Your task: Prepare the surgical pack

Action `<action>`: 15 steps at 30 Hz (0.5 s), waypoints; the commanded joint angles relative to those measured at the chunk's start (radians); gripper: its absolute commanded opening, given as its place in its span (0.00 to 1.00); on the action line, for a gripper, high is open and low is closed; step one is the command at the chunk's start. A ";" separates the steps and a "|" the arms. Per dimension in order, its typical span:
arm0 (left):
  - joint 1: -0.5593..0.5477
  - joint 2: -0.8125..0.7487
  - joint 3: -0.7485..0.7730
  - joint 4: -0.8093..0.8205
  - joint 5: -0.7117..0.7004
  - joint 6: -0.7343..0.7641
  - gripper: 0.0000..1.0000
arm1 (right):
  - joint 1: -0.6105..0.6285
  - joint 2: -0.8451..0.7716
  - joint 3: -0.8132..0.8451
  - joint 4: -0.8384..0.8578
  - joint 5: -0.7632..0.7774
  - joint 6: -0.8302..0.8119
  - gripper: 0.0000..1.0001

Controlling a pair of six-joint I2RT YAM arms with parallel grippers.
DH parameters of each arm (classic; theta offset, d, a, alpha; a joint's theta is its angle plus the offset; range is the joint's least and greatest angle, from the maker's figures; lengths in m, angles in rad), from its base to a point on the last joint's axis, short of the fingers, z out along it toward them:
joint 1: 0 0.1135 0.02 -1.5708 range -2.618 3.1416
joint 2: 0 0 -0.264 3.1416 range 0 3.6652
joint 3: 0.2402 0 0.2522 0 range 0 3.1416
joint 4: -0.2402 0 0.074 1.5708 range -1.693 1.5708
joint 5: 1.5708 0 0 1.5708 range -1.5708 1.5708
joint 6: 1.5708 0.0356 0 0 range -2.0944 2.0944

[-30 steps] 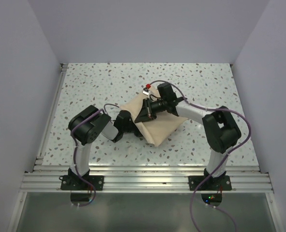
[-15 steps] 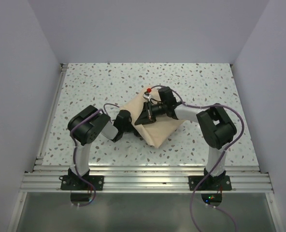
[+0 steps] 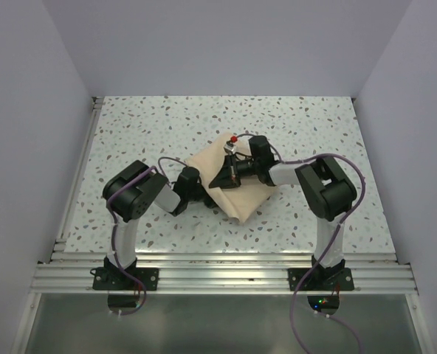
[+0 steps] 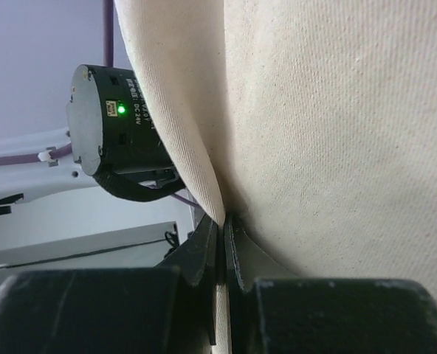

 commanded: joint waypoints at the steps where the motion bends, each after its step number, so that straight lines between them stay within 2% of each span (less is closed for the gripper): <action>1: 0.015 -0.032 0.054 0.040 -0.062 0.030 0.00 | 0.024 0.023 -0.024 0.191 -0.082 0.145 0.00; 5: 0.015 -0.028 0.060 0.040 -0.060 0.030 0.00 | 0.024 0.079 -0.062 0.365 -0.085 0.277 0.00; 7: 0.015 -0.030 0.063 0.037 -0.060 0.031 0.00 | 0.024 0.108 -0.076 0.558 -0.085 0.423 0.00; 8: 0.015 -0.033 0.062 0.036 -0.060 0.033 0.00 | 0.023 0.141 -0.088 0.729 -0.082 0.484 0.00; 9: 0.014 -0.033 0.065 0.030 -0.062 0.036 0.00 | 0.024 0.166 -0.090 0.825 -0.081 0.553 0.00; 10: 0.015 -0.035 0.066 0.027 -0.062 0.037 0.00 | 0.023 0.187 -0.085 0.911 -0.079 0.689 0.00; 12: 0.015 -0.036 0.065 0.023 -0.063 0.039 0.00 | 0.024 0.250 -0.076 1.118 -0.077 0.849 0.00; 14: 0.015 -0.038 0.065 0.022 -0.066 0.040 0.00 | 0.024 0.255 -0.074 1.146 -0.079 0.859 0.00; 15: 0.015 -0.038 0.066 0.022 -0.066 0.040 0.00 | 0.024 0.247 -0.080 1.098 -0.079 0.816 0.00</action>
